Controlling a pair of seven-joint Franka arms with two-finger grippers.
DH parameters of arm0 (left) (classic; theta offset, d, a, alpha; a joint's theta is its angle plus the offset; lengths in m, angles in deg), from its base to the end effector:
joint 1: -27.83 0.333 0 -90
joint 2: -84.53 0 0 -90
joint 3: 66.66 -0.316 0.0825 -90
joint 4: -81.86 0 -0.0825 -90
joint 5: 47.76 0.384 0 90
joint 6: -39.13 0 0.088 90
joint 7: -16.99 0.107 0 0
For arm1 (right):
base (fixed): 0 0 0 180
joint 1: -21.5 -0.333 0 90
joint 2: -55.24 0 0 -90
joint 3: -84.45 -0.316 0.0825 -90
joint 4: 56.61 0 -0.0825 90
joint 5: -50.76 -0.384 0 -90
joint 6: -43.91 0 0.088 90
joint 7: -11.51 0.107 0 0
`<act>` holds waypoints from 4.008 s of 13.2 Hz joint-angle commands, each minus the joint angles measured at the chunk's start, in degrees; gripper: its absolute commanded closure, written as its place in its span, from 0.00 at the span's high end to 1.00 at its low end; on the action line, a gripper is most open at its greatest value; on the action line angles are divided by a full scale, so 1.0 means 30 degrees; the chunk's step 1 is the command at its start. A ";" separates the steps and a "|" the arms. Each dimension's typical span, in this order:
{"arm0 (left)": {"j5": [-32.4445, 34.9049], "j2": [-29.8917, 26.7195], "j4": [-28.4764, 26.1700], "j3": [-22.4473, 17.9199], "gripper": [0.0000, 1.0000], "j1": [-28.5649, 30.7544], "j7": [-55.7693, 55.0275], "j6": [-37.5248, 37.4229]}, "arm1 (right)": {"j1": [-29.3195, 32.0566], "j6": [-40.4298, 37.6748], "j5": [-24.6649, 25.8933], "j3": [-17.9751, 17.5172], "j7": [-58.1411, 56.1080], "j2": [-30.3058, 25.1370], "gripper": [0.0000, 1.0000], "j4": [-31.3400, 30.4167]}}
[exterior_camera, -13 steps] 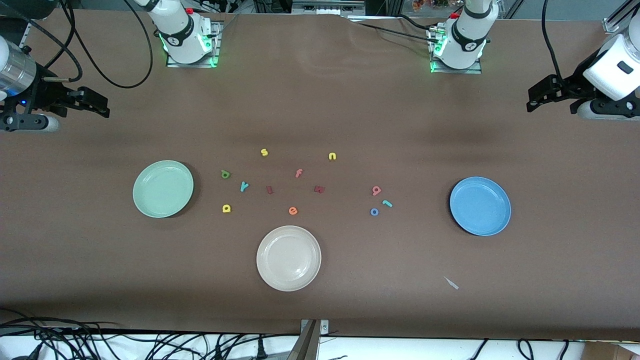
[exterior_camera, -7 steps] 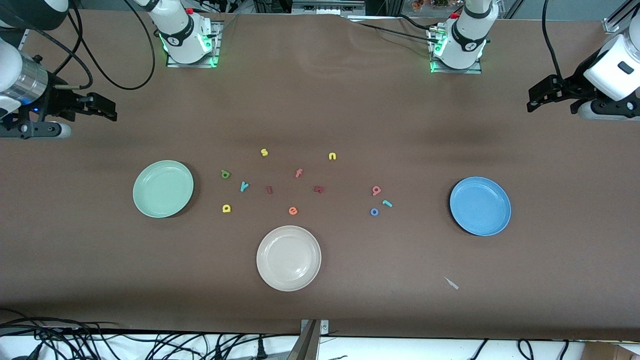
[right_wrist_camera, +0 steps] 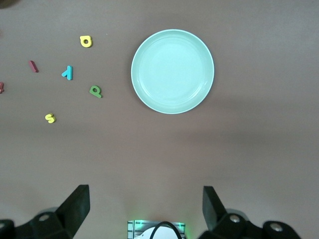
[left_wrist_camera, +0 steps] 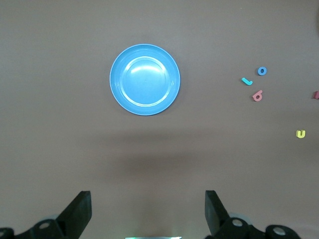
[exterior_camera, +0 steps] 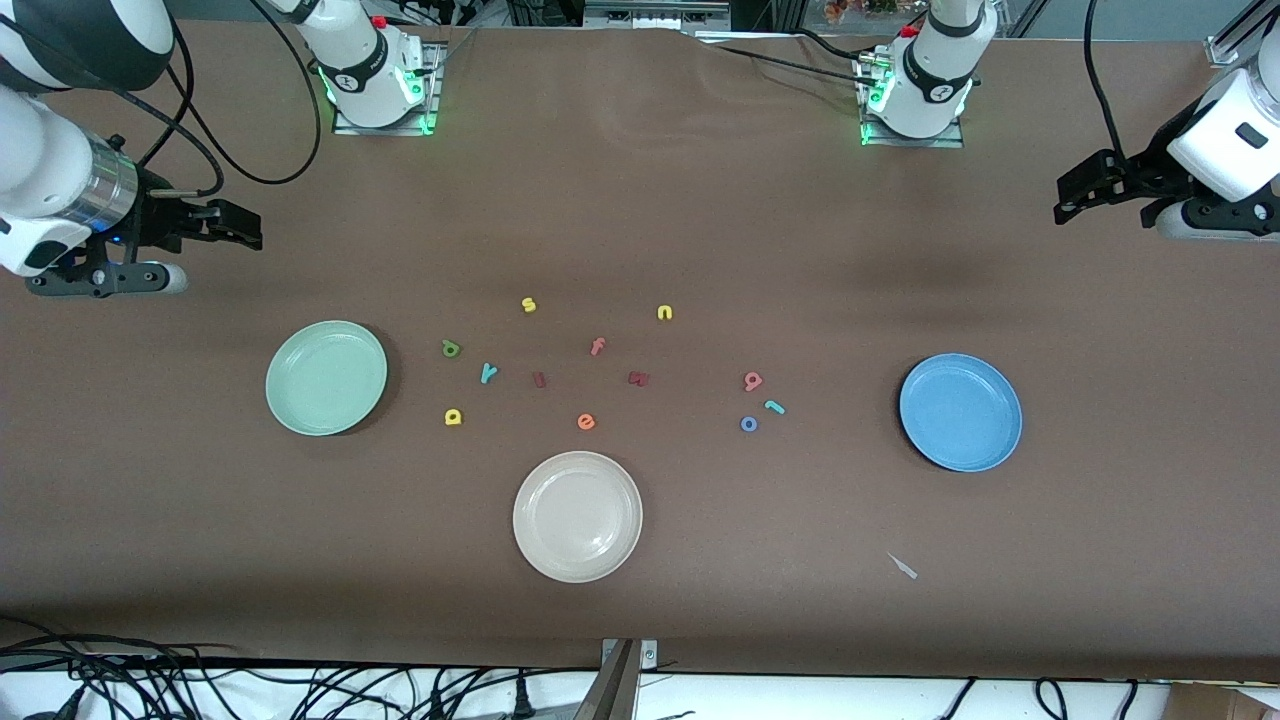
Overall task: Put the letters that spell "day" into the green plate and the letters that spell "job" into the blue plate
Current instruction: 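Move the right gripper over the letters beside the green plate, then lower and grasp the cyan letter with the right gripper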
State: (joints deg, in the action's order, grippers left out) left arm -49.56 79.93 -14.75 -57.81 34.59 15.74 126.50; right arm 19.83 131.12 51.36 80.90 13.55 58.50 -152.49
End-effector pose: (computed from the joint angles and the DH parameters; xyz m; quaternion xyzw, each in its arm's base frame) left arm 0.5223 -0.0257 0.6093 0.9991 -0.0069 -0.0412 0.0084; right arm 0.5544 0.0487 0.5414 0.9942 0.0280 -0.1034 0.0100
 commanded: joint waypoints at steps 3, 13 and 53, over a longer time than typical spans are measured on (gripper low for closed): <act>-0.0161 0.0271 0.0593 0.0041 1.00 -0.0086 -0.0170 -0.0443 | -0.0028 -0.0098 -0.0668 0.0040 0.0227 -0.0147 1.00 -0.0325; -0.0161 0.0271 0.0593 0.0100 1.00 -0.0145 -0.0199 -0.0443 | -0.0028 0.1747 -0.0874 -0.0895 0.1104 -0.0294 1.00 -0.1877; -0.0161 0.0242 0.0593 0.0481 1.00 -0.0145 -0.0961 -0.0473 | -0.3749 1.5194 0.2231 -0.3241 1.8273 1.0867 1.00 -0.2113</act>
State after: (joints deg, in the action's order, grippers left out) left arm -49.56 79.94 -14.60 -56.23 34.27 13.83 126.32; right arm 9.15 175.93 56.54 70.98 66.08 89.88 -160.07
